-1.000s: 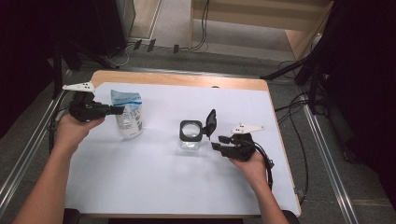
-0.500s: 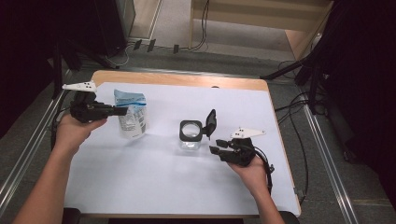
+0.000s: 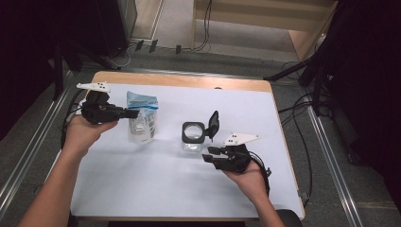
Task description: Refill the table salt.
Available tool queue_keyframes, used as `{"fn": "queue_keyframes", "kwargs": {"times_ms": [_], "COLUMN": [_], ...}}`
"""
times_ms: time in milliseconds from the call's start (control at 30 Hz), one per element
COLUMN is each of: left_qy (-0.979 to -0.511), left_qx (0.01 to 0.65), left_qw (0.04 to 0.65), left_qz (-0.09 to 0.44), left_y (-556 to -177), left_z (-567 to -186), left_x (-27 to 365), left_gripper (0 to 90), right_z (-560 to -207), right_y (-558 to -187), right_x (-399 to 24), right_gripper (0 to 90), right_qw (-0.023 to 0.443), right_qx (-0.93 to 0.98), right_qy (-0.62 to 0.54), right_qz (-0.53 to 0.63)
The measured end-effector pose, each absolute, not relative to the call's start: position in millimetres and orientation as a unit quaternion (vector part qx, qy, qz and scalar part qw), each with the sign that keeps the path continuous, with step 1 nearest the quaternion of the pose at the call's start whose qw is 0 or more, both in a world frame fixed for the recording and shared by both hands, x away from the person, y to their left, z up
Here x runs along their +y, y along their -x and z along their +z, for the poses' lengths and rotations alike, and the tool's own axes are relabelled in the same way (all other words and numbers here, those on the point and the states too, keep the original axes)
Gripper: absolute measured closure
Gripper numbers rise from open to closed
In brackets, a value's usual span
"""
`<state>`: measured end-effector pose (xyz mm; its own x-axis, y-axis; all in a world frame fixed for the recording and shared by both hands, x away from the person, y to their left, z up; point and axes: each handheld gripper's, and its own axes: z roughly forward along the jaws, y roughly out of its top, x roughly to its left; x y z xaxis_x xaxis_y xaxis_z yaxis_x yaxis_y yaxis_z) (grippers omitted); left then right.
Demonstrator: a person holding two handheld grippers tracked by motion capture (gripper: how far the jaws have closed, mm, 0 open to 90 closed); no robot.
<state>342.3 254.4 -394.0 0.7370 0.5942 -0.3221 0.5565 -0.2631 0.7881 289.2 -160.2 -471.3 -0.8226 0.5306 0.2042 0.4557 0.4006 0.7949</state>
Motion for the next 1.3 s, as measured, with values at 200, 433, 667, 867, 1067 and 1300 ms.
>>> {"fn": "queue_keyframes", "kwargs": {"times_ms": [200, 433, 667, 867, 1067, 1300], "left_qy": [-0.792, -0.8, -0.801, -0.8, -0.797, -0.796], "left_qx": [0.365, 0.352, 0.339, 0.329, 0.325, 0.323], "left_qw": [0.49, 0.485, 0.492, 0.501, 0.509, 0.512], "left_qz": [0.013, 0.005, 0.0, -0.001, -0.001, 0.007], "left_y": [-334.0, -324.0, -316.7, -310.2, -306.1, -304.4], "left_z": [-384.4, -384.3, -376.1, -368.4, -363.3, -360.4], "left_x": [239.2, 225.5, 217.8, 217.4, 218.8, 221.9], "left_gripper": [90.0, 90.0, 90.0, 90.0, 90.0, 90.0], "right_z": [-470.9, -469.6, -472.5, -480.0, -485.0, -487.4], "right_y": [-286.1, -282.4, -281.3, -283.9, -290.0, -294.2], "right_x": [-147.5, -130.8, -106.9, -82.6, -58.9, -36.4], "right_gripper": [62.8, 63.1, 63.3, 63.3, 63.3, 63.0], "right_qw": [0.036, 0.03, 0.023, 0.012, 0.013, 0.016], "right_qx": [0.843, 0.845, 0.848, 0.851, 0.849, 0.851], "right_qy": [-0.279, -0.265, -0.254, -0.244, -0.244, -0.238], "right_qz": [0.458, 0.463, 0.465, 0.465, 0.468, 0.469]}}
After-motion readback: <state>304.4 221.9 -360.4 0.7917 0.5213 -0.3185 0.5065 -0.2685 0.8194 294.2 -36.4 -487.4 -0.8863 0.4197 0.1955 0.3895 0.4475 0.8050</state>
